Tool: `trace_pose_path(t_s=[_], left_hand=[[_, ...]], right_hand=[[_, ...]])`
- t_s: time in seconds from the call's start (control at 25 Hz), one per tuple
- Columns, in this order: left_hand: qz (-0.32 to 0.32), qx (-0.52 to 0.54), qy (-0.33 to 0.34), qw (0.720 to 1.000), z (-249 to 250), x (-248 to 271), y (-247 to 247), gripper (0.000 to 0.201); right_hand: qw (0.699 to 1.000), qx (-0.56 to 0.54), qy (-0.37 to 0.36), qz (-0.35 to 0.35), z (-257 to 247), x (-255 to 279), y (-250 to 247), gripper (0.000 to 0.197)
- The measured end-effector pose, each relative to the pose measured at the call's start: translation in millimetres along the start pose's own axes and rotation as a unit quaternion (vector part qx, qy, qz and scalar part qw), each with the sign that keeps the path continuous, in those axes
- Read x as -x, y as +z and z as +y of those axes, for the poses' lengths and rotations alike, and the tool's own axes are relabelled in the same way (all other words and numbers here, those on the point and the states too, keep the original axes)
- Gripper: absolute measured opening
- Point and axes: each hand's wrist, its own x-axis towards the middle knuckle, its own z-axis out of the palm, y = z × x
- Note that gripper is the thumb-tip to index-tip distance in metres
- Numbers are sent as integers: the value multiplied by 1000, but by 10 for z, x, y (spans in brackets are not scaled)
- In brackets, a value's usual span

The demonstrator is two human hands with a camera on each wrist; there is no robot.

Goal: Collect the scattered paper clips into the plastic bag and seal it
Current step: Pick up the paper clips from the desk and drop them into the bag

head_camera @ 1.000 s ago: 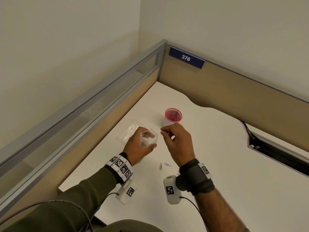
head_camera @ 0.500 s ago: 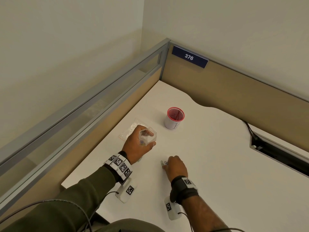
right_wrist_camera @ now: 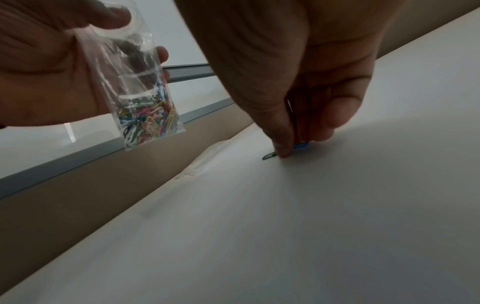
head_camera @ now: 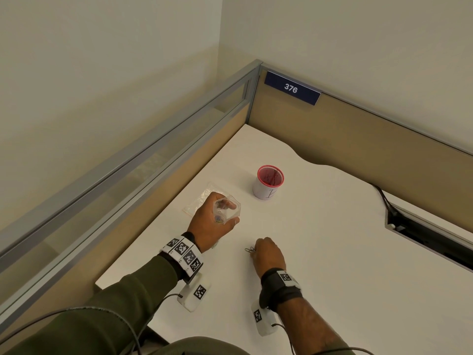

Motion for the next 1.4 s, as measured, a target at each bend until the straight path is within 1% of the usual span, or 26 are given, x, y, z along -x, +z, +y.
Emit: trace_pose_path(t_s=[0.16,0.24,0.36,0.44,0.56,0.68,0.84,1.0,1.04,1.08,1.16,1.2,1.24,1.32,1.4], left_hand=[[-3,-3,4,1000,-13,1,7,43],[-1,0,6,1000,-20,6,0,42],[-1,0,4,1000,-20,5,-5,41],[-2,-2,3,1000,-12,9,-6,41],[-1,-5,0,1000,3,15,-24,41],[2,-8,3,1000,6,19,-34,40],[-2,-9,-5,1000,17,13,-9,41],[-8,-6,-2,1000,16,6,32,40],[-9,-7,-1,1000,16,8,37,40],[-9,-6,-1,1000,16,6,44,40],[-10,-6,-1,1000,15,5,47,40],[-12,-7,-1,1000,19,8,49,40],[-12,-8,-1,1000,21,9,55,40],[-11,-8,1,1000,23,6,64,40],[-9,-7,5,1000,18,4,82,39]], right_hand=[[1000,-4,7,-10,6,-45,-45,17],[999,-23,15,-26,15,-71,-81,16],[997,-50,24,-59,26,-118,-132,9],[996,-44,25,-80,25,-147,-155,15],[995,-24,21,-91,15,-183,-158,27],[996,-12,14,-88,10,-173,-150,29],[998,5,-1,-56,8,-80,-125,22],[999,19,-25,-43,51,12,-97,4],[999,11,-25,-41,77,27,-98,4],[999,-5,-24,-38,119,34,-98,8],[999,-40,-22,-23,200,56,-136,24],[998,-53,-25,-9,222,72,-183,29],[997,-67,-32,12,223,83,-250,28],[989,-108,-69,74,131,113,-456,22],[968,-174,-115,142,-53,176,-723,14]])
